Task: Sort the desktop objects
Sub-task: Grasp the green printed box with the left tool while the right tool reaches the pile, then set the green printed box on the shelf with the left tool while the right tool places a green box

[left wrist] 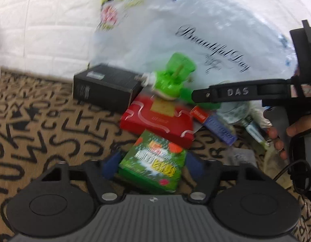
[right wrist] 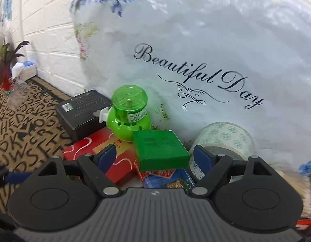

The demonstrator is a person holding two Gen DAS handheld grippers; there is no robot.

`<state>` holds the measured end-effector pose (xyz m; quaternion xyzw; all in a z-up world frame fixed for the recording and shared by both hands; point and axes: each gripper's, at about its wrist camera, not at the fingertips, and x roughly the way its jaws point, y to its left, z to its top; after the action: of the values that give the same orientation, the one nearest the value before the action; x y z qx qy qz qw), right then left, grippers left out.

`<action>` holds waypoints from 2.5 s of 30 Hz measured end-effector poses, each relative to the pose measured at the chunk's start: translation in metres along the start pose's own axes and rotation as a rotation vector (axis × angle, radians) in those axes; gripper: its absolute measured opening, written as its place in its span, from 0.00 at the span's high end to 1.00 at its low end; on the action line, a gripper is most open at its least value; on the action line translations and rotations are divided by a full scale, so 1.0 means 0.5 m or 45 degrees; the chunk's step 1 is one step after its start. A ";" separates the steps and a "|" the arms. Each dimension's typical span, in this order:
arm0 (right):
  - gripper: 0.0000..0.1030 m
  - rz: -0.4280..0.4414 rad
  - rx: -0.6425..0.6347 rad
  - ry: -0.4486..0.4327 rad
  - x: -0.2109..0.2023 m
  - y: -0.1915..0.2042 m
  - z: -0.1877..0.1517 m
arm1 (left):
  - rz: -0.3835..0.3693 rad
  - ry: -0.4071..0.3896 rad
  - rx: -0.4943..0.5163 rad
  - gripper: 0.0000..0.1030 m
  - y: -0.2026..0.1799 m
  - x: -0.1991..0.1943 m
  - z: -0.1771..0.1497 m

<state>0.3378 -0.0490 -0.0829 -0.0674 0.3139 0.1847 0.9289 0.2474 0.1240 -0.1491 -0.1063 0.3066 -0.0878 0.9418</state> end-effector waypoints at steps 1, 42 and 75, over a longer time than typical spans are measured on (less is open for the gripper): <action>0.21 0.011 0.020 0.023 0.009 -0.001 0.000 | -0.013 -0.014 -0.018 0.31 0.005 0.001 -0.001; 0.33 -0.069 0.184 0.028 0.066 0.025 -0.026 | 0.099 -0.077 0.084 0.36 -0.054 -0.002 -0.044; 0.34 -0.165 0.225 -0.537 -0.676 -0.169 -0.206 | -0.321 -0.037 0.202 0.36 -0.380 -0.216 0.054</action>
<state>0.0645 -0.2537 0.0418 0.0344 0.1231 0.1065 0.9861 0.1586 -0.0301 -0.0191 -0.0704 0.2692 -0.2277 0.9331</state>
